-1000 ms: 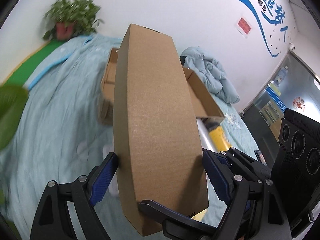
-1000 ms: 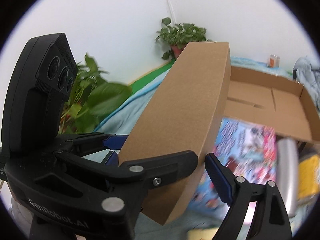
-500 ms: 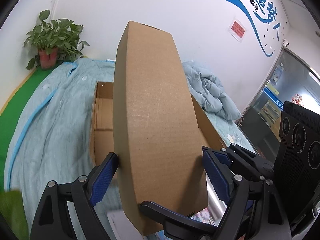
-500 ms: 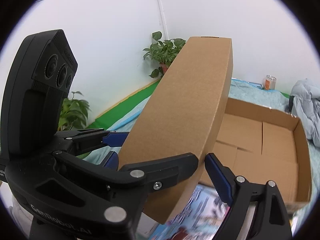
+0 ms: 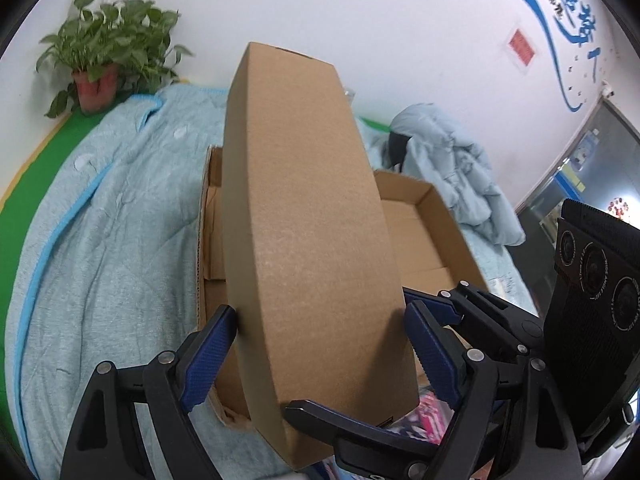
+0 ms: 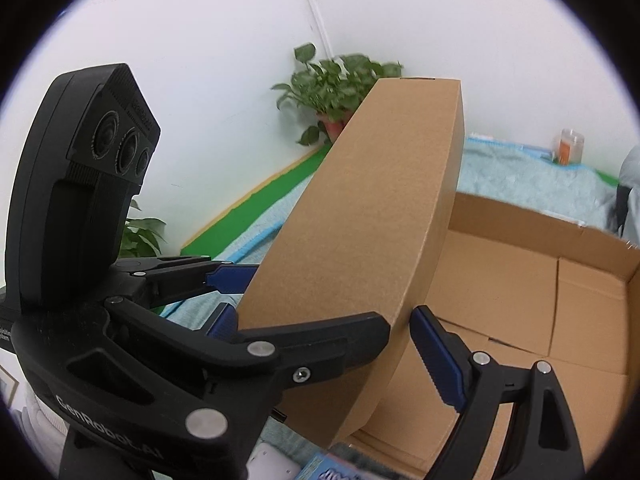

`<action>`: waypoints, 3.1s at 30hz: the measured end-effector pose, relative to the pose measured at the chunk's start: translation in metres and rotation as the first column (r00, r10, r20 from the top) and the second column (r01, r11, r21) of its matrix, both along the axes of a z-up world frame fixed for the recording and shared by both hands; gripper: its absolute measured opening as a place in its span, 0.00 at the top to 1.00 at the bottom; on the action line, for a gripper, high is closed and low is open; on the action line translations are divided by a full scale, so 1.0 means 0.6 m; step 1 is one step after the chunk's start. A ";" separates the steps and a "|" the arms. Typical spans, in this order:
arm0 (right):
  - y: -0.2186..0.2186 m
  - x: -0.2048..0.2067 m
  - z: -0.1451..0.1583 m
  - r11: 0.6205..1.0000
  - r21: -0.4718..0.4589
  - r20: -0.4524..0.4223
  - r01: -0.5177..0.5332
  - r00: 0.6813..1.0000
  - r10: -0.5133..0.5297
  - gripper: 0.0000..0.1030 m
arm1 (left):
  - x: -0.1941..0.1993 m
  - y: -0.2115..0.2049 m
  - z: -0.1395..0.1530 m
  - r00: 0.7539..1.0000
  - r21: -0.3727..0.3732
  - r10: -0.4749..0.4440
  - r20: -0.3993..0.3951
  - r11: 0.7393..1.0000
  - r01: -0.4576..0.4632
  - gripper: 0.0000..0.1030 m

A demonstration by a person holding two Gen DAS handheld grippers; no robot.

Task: Organize rigid objects
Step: 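Lift the cardboard panel with both grippers over the open box, then lower the panel into the box and open both grippers, then withdraw both tools and move them toward the pink-and-blue toy box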

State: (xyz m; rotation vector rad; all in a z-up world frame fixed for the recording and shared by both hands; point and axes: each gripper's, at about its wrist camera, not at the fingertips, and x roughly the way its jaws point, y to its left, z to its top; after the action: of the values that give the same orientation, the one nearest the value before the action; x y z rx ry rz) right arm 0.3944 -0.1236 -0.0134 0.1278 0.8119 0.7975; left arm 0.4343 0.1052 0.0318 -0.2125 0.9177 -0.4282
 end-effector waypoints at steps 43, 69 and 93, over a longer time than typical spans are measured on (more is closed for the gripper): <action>-0.053 -0.063 -0.066 0.950 -0.235 0.030 0.205 0.978 -0.204 0.18 | -0.245 0.035 -0.014 0.858 0.086 0.283 0.429 0.932 -0.351 0.00; -0.249 -0.330 -0.040 0.879 -0.143 0.189 0.455 0.884 -0.427 0.00 | -0.495 -0.128 -0.046 0.866 0.076 0.260 0.427 0.944 -0.321 0.01; -0.281 -0.401 -0.077 0.937 -0.156 0.102 0.312 0.949 -0.299 0.47 | -0.539 -0.079 -0.091 0.954 0.120 0.178 0.240 0.970 -0.211 0.71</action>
State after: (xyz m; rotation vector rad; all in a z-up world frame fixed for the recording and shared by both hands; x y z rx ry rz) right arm 0.1537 -0.2920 -0.0595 0.0682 0.7608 0.4338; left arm 0.1106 0.0575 -0.0228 -0.1173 0.6908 -0.1965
